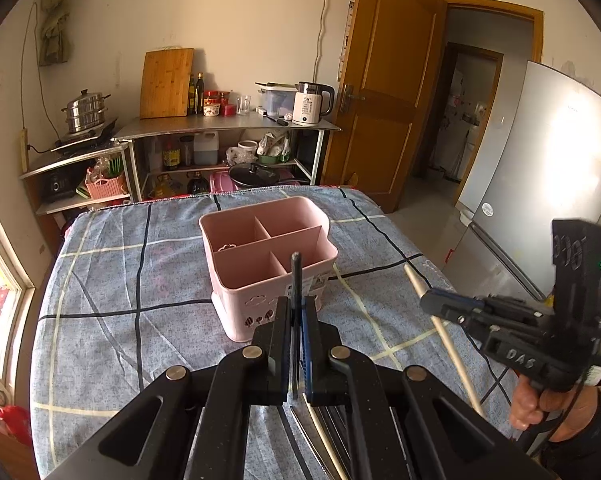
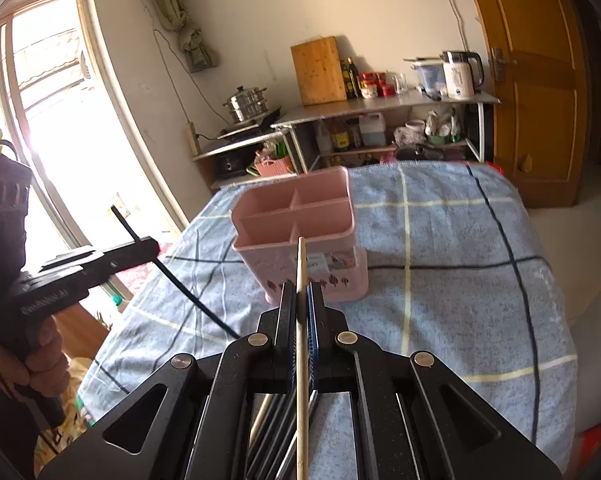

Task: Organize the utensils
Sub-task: 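Lift and carry both held chopsticks over the pink basket with both grippers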

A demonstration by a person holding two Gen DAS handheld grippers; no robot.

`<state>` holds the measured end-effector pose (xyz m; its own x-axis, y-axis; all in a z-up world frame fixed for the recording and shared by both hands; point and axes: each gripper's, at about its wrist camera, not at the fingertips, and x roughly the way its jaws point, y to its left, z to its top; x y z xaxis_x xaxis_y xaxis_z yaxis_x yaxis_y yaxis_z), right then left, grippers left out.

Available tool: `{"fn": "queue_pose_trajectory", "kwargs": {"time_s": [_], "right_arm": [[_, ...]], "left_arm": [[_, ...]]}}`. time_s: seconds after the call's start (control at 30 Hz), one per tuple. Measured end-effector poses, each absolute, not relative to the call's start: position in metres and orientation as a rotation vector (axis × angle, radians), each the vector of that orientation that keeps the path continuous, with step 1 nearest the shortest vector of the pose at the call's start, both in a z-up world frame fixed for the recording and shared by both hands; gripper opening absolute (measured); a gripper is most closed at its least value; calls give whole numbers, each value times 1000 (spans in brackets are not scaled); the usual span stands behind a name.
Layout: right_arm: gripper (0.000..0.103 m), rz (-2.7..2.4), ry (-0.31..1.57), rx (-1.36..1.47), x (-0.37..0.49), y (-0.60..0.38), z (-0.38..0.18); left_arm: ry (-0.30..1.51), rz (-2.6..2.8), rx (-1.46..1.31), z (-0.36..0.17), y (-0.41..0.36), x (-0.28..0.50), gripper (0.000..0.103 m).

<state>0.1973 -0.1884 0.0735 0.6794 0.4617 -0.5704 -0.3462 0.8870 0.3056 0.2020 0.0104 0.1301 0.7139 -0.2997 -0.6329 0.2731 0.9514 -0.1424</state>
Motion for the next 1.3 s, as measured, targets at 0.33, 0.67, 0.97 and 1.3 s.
{"fn": "queue_pose_trajectory", "kwargs": {"time_s": [0.33, 0.67, 0.97, 1.3], "right_arm": [[4, 389, 916, 171, 207, -197, 4], [9, 354, 1016, 87, 233, -187, -27], [13, 310, 1087, 38, 264, -175, -53], [5, 367, 1073, 23, 279, -173, -32]], "left_arm": [[710, -323, -37, 126, 9, 201, 4], [708, -322, -58, 129, 15, 199, 4], [712, -322, -66, 131, 20, 203, 4], [710, -324, -62, 135, 20, 205, 4]]}}
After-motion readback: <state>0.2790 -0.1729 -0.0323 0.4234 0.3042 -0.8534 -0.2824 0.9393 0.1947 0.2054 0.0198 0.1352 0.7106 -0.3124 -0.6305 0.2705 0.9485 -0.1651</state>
